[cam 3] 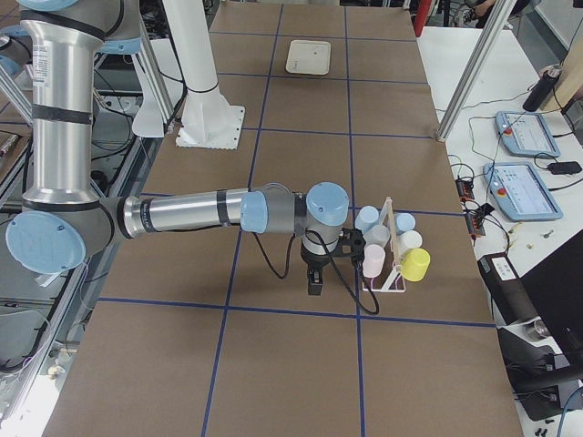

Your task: Transfer IKEA cup to right arm and place on rack

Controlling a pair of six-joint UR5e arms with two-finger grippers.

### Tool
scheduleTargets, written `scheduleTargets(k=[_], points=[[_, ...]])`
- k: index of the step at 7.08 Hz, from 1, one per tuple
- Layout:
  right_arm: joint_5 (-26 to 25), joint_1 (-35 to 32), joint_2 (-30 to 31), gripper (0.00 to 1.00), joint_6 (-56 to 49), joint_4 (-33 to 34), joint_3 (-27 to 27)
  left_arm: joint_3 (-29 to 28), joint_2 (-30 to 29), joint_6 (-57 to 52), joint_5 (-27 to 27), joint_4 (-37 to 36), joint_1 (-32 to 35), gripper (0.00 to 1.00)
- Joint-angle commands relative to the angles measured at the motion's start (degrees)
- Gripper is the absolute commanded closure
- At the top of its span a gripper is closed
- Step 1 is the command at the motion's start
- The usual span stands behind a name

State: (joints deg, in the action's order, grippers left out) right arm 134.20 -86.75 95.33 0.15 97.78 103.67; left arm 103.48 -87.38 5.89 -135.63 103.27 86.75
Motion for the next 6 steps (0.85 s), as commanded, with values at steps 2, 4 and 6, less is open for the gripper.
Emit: scheduleTargets(k=[2, 4, 6], points=[[0.18, 0.0, 0.12, 0.0, 0.29, -4.7, -2.15, -0.03, 0.01, 0.09, -0.07, 0.0, 0.0, 0.0], [0.27, 0.0, 0.29, 0.0, 0.38, -4.7, -2.24, 0.06, 0.1, 0.09, -0.07, 0.0, 0.0, 0.0], [0.01, 0.0, 0.29, 0.0, 0.2, -4.79, -2.24, 0.06, 0.1, 0.09, -0.07, 0.0, 0.0, 0.0]])
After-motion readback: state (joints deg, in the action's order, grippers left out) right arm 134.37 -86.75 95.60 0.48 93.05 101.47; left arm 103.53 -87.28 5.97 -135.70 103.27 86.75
